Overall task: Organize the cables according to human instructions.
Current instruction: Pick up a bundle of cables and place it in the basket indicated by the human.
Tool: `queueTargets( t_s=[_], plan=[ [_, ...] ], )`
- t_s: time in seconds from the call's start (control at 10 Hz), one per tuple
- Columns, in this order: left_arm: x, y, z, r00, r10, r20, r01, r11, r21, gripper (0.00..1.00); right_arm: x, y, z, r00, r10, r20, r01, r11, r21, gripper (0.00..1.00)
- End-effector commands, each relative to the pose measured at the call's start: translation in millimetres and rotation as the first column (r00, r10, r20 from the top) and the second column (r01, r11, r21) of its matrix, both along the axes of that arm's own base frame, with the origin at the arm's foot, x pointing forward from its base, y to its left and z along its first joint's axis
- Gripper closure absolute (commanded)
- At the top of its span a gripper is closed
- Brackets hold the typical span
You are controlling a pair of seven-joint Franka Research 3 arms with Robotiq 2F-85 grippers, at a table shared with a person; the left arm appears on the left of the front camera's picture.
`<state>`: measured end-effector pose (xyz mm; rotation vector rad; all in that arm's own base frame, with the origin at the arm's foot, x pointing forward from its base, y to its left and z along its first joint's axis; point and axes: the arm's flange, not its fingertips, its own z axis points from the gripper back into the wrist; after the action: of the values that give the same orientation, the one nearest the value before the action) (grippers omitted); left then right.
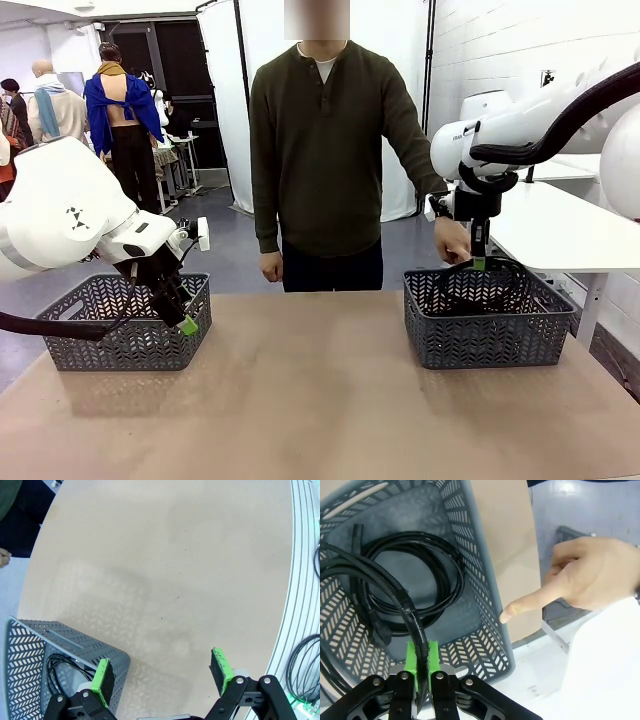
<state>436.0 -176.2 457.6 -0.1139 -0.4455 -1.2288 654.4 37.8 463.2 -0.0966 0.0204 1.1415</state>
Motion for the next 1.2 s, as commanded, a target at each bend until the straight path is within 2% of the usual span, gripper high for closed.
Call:
queueTargets(
  t_s=[0.0, 0.6, 1.1],
  plan=[
    [0, -1, 2, 1.000, 0.001, 0.003, -0.001, 1.000, 0.003, 0.00, 7, -3, -9, 1.000, 0.009, 0.007, -0.009, 0.999, 0.039, 1.00],
    [0, -1, 2, 1.000, 0.001, 0.003, -0.001, 1.000, 0.003, 0.00, 15, 0, -27, 1.000, 0.013, 0.004, -0.013, 0.999, 0.045, 1.00],
    [0, -1, 2, 1.000, 0.001, 0.003, -0.001, 1.000, 0.003, 0.00, 17, 2, -24, 1.000, 0.005, -0.014, -0.005, 0.998, 0.058, 0.04]
  ],
)
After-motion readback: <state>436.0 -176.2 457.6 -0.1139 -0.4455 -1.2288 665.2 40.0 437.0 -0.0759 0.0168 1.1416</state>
